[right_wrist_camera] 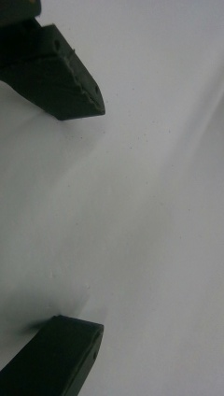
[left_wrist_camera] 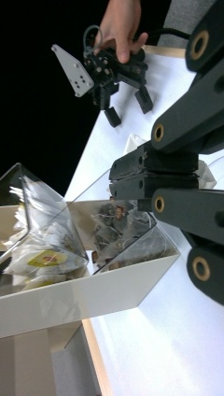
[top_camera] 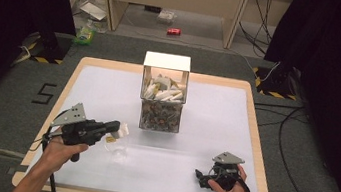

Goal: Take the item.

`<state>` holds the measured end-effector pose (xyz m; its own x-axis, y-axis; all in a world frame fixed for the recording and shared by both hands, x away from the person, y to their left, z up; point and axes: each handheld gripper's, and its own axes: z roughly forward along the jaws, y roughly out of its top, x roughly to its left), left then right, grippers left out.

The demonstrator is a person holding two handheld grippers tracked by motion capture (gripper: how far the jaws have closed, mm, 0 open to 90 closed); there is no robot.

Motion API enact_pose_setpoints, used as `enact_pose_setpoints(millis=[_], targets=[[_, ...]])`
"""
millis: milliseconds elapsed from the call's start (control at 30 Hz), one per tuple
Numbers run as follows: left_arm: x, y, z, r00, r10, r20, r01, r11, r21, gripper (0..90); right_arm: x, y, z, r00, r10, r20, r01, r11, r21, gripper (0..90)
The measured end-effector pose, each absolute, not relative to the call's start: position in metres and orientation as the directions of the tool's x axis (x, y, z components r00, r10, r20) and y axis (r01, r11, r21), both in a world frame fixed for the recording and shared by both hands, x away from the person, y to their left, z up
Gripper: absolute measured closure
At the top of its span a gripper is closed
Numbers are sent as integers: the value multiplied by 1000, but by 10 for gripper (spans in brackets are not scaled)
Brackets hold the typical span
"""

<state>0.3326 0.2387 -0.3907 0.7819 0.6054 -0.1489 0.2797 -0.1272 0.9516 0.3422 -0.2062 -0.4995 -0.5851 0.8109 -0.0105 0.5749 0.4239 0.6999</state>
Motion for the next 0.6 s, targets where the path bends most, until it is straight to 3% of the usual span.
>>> enact_pose_setpoints(millis=[600], targets=[[333, 238, -428, 752, 638, -165, 343, -166, 924, 882, 342, -206, -500, -585, 811, -10, 575, 423, 700, 4]])
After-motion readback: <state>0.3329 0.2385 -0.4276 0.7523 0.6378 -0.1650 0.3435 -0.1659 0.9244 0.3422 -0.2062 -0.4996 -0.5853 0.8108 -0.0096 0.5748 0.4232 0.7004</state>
